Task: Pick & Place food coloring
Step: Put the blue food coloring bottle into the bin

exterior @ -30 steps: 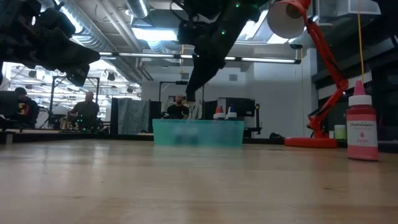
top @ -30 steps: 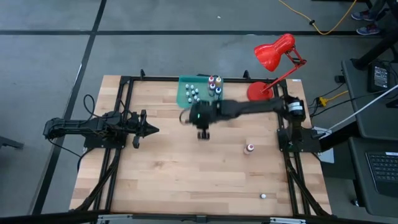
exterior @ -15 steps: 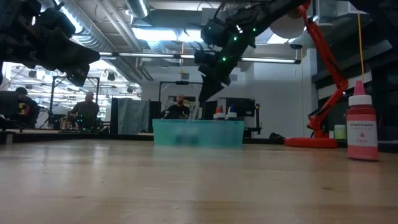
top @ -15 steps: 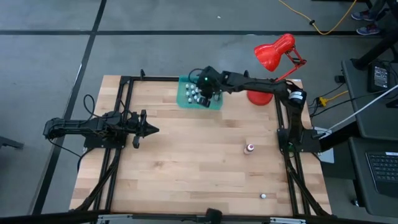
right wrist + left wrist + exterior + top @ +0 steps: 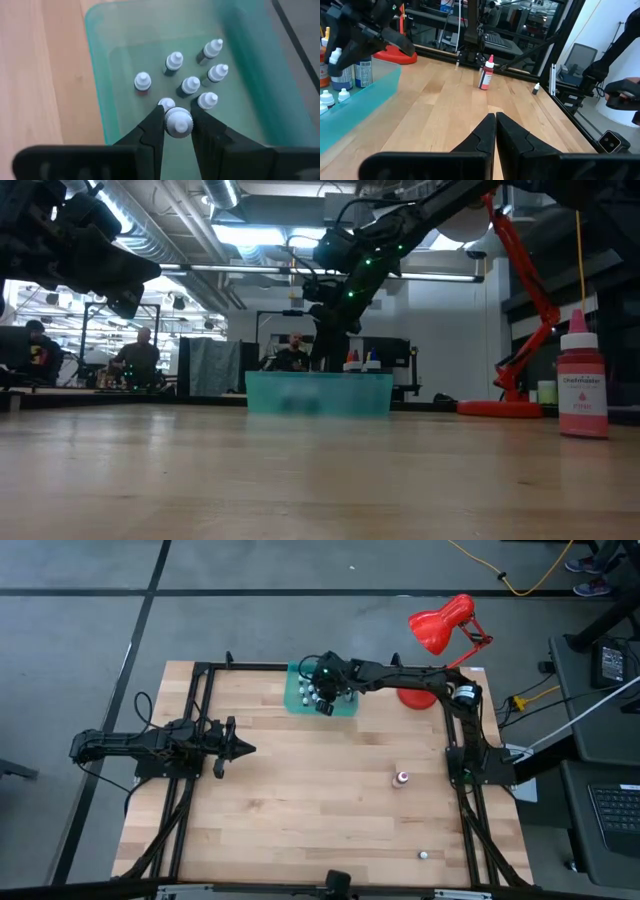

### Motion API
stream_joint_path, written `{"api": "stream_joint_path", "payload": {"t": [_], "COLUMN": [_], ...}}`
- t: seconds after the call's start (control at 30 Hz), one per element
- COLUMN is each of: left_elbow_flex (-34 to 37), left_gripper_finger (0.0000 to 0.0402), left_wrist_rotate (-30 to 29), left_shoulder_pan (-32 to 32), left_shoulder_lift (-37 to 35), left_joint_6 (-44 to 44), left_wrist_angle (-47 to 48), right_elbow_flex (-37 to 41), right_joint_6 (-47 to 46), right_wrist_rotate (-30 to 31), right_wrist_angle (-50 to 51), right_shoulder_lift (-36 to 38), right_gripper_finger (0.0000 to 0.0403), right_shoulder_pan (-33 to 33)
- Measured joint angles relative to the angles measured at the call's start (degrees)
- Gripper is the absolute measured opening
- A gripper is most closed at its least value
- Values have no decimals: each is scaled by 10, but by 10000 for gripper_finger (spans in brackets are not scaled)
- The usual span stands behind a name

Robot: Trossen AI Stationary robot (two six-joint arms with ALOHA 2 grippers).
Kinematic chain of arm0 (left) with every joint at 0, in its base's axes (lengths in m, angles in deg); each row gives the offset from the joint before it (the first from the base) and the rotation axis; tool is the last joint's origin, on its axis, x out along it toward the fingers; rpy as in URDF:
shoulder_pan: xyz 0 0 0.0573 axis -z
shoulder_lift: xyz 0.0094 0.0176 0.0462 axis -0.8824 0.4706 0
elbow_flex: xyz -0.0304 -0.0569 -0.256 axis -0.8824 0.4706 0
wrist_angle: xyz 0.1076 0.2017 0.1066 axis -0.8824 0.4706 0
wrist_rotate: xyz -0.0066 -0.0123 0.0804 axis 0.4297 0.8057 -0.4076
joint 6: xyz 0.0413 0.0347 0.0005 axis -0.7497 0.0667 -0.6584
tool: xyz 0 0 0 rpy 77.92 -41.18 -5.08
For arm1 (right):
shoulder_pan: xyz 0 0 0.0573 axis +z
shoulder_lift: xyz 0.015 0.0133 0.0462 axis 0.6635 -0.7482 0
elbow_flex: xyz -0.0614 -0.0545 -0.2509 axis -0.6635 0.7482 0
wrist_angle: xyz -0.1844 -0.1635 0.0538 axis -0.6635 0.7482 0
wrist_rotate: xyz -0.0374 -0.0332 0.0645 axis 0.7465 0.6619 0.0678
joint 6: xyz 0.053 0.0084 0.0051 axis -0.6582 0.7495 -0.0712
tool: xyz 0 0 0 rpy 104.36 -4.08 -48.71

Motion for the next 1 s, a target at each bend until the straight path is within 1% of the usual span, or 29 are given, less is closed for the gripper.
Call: {"api": "stream_joint_path", "payload": {"t": [0.23, 0.5, 0.57, 0.8, 1.0], "left_elbow_flex": [0, 0, 0, 0, 0], "left_gripper_finger": [12, 8, 9, 12, 10], "left_wrist_rotate": [0, 0, 0, 0, 0], "left_shoulder_pan": [0, 0, 0, 0, 0], "left_shoulder_lift": [0, 0, 0, 0, 0], "left_joint_6": [0, 0, 0, 0, 0], "left_wrist_angle": [0, 0, 0, 0, 0], "right_elbow_flex": [0, 0, 0, 0, -1], "right_joint_6": [-8, -8, -8, -10, -11], "right_wrist_rotate": [-23, -24, -15, -15, -27], "right_wrist_angle": [5, -4, -16, -16, -29], "right_shoulder_lift": [-21, -32, -36, -48, -56], "right_gripper_finger": [85, 85, 85, 85, 85], "right_shoulder_pan": [-13, -22, -26, -38, -38]}}
